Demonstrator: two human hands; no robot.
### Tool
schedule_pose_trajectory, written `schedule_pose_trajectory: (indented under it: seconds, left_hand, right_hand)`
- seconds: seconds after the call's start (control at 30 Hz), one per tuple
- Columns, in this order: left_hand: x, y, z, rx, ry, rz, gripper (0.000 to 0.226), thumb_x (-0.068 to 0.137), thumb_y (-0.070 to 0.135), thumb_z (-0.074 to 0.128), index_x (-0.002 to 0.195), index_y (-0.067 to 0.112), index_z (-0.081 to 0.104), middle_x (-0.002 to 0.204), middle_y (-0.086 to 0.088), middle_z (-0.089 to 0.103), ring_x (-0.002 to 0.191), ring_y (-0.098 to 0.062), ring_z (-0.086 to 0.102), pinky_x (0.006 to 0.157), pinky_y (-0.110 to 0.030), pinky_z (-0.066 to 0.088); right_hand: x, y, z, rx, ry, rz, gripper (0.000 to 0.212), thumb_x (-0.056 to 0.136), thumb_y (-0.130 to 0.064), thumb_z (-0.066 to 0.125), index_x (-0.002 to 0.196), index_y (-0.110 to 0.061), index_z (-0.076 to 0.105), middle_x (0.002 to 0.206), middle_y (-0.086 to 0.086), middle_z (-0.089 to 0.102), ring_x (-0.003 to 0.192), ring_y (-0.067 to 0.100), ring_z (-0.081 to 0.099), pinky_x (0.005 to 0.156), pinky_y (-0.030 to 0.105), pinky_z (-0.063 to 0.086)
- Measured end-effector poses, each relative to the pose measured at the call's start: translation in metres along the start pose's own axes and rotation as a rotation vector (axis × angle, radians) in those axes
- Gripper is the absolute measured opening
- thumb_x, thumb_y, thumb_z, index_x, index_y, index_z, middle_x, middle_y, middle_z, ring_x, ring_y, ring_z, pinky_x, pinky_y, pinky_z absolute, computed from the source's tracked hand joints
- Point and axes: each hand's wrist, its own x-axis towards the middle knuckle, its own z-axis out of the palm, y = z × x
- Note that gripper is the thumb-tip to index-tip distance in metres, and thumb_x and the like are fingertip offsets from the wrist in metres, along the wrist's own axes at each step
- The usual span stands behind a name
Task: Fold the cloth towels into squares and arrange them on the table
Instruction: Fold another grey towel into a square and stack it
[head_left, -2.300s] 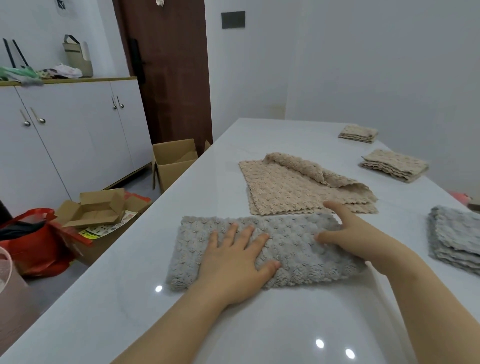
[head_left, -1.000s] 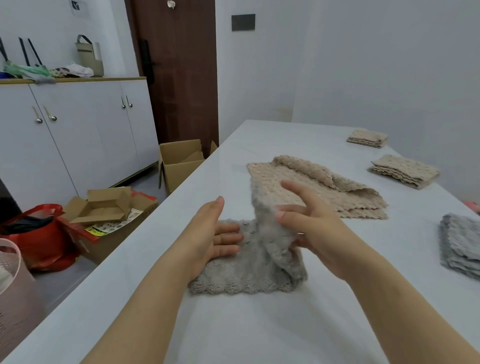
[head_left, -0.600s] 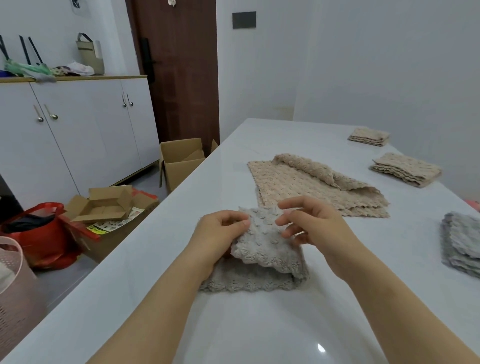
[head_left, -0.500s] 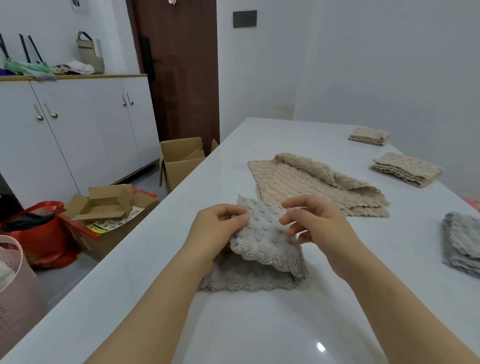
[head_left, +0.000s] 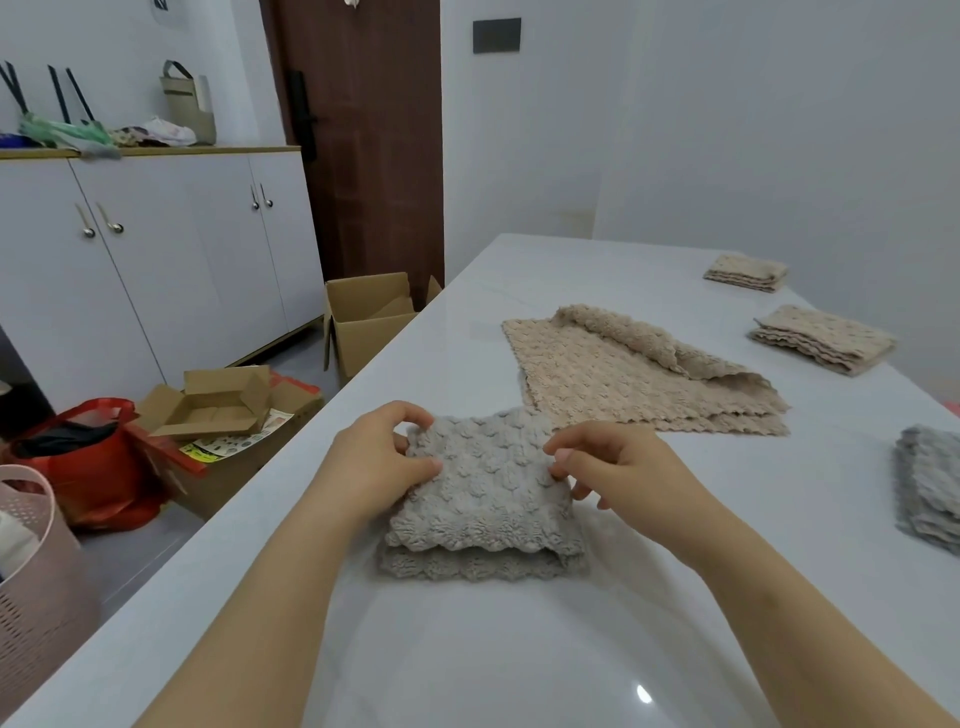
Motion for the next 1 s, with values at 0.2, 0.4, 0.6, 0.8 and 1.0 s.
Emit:
schedule_pose_trajectory:
  seconds: [0.2, 0.4, 0.6, 0.8, 1.0]
  left_hand:
    - [-0.013, 0.012, 0.001, 0.476, 0.241, 0.124, 0.046, 0.084, 0.033, 0.061, 0.127, 0.037, 0.047, 0.118, 0.0, 0.053, 0.11, -0.022, 0.046, 0.09, -0.034, 0.04]
    - [-0.017, 0.013, 0.031, 0.677, -0.093, 0.265, 0.053, 0.099, 0.039, 0.024, 0.148, 0.026, 0.009, 0.157, 0.009, 0.007, 0.145, -0.015, -0.003, 0.118, -0.042, 0.005]
    - [-0.017, -0.005, 0.041, 0.788, -0.191, 0.157, 0.052, 0.099, 0.042, 0.012, 0.148, 0.03, 0.003, 0.157, 0.015, 0.0, 0.145, -0.01, -0.007, 0.115, -0.048, -0.009]
    - [-0.019, -0.013, 0.036, 0.706, -0.169, 0.229, 0.049, 0.1, 0.04, 0.016, 0.148, 0.032, 0.01, 0.157, 0.015, 0.004, 0.145, -0.008, -0.003, 0.117, -0.041, -0.003]
    - [-0.022, -0.017, 0.036, 0.674, 0.148, 0.137, 0.06, 0.09, 0.057, 0.036, 0.142, 0.03, 0.027, 0.147, 0.002, 0.033, 0.134, -0.022, 0.03, 0.106, -0.037, 0.026]
  right_hand:
    - [-0.001, 0.001, 0.003, -0.407, 0.186, -0.195, 0.02, 0.09, -0.029, 0.052, 0.106, -0.029, 0.065, 0.106, -0.017, 0.061, 0.097, 0.004, 0.053, 0.082, 0.015, 0.034]
    - [0.002, 0.009, 0.034, -0.692, -0.046, -0.271, 0.067, 0.083, -0.053, 0.013, 0.146, -0.032, 0.019, 0.157, -0.014, 0.004, 0.144, 0.005, -0.007, 0.112, 0.025, -0.001]
    - [0.0, 0.026, 0.038, -0.713, -0.145, -0.172, 0.049, 0.1, -0.032, 0.023, 0.147, -0.032, 0.014, 0.157, -0.015, 0.005, 0.144, 0.004, -0.007, 0.114, 0.025, -0.008]
    - [0.004, 0.028, 0.04, -0.648, -0.156, -0.124, 0.047, 0.099, -0.033, 0.023, 0.146, -0.034, 0.021, 0.156, -0.016, 0.011, 0.144, 0.005, 0.002, 0.116, 0.03, -0.002]
    - [0.002, 0.029, 0.035, -0.462, 0.037, -0.157, 0.051, 0.092, -0.05, 0.034, 0.139, -0.031, 0.038, 0.149, -0.011, 0.033, 0.136, 0.011, 0.027, 0.111, 0.03, 0.019]
